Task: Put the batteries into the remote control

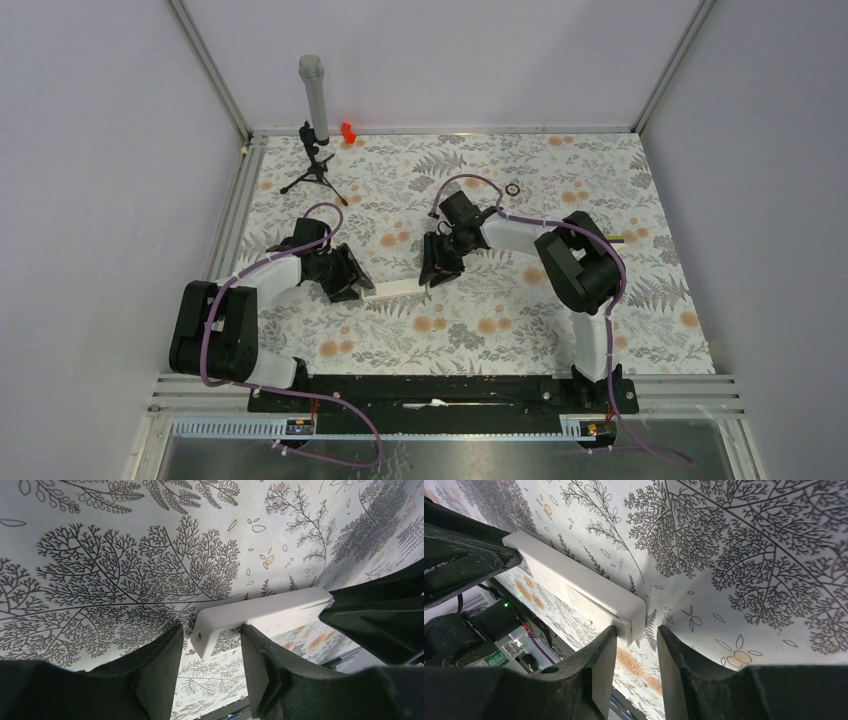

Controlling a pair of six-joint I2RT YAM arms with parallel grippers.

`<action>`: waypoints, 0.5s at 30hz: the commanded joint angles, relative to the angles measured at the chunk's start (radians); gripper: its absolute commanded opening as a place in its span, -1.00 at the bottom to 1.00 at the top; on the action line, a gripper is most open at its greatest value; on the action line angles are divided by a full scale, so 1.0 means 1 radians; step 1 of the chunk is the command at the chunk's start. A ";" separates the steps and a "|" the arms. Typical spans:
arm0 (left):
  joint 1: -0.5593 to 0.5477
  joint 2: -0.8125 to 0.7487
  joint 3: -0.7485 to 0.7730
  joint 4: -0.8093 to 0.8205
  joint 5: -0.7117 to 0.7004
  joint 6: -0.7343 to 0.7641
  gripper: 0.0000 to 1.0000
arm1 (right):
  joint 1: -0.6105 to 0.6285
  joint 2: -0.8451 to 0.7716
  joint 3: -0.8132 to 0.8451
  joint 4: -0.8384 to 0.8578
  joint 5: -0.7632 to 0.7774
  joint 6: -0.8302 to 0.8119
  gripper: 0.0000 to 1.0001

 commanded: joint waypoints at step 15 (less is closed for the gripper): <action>0.004 0.007 -0.001 0.009 -0.040 0.026 0.05 | 0.019 -0.004 -0.063 0.036 0.076 -0.075 -0.72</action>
